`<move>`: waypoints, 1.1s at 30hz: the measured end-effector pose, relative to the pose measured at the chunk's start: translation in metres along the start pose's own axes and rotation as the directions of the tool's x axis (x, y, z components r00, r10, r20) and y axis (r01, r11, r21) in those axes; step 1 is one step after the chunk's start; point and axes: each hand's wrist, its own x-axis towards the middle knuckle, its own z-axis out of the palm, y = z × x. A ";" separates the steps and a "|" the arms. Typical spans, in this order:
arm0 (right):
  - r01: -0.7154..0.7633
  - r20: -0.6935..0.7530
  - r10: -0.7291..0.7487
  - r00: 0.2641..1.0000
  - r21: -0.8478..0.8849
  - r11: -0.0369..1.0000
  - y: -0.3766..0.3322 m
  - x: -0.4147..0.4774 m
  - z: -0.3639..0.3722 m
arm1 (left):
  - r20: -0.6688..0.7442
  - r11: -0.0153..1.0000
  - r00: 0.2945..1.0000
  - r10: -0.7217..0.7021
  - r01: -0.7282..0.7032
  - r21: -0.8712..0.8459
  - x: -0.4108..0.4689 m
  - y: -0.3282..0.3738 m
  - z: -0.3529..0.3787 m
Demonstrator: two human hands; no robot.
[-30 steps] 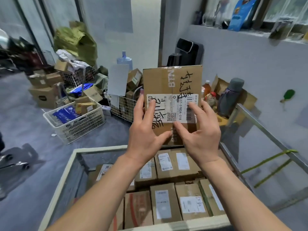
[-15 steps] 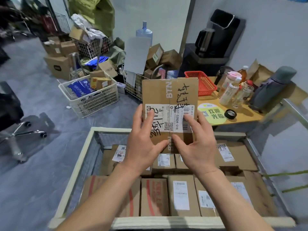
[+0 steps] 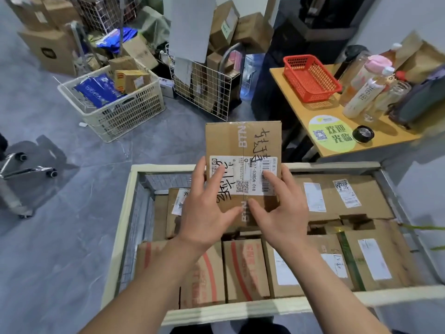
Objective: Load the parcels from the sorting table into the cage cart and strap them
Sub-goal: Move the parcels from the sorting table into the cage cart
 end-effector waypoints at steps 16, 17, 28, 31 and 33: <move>-0.192 0.415 0.204 0.887 -0.070 0.979 0.118 -0.034 0.102 | 0.205 0.932 0.911 -0.358 0.335 0.137 -0.012 -0.088 0.117; -0.189 0.431 0.200 0.880 -0.069 0.980 0.127 -0.035 0.108 | 0.216 0.921 0.897 -0.386 0.361 0.146 -0.010 -0.092 0.127; -0.206 0.559 0.163 0.813 0.014 0.978 0.148 -0.027 0.183 | 0.176 0.849 0.839 -0.515 0.470 0.242 0.005 -0.147 0.141; -0.204 0.597 0.181 0.782 -0.030 0.979 0.152 -0.027 0.199 | 0.194 0.833 0.819 -0.540 0.488 0.259 0.010 -0.164 0.146; -0.192 0.617 0.195 0.763 -0.072 0.979 0.157 -0.029 0.208 | 0.226 0.821 0.795 -0.563 0.508 0.261 0.013 -0.175 0.155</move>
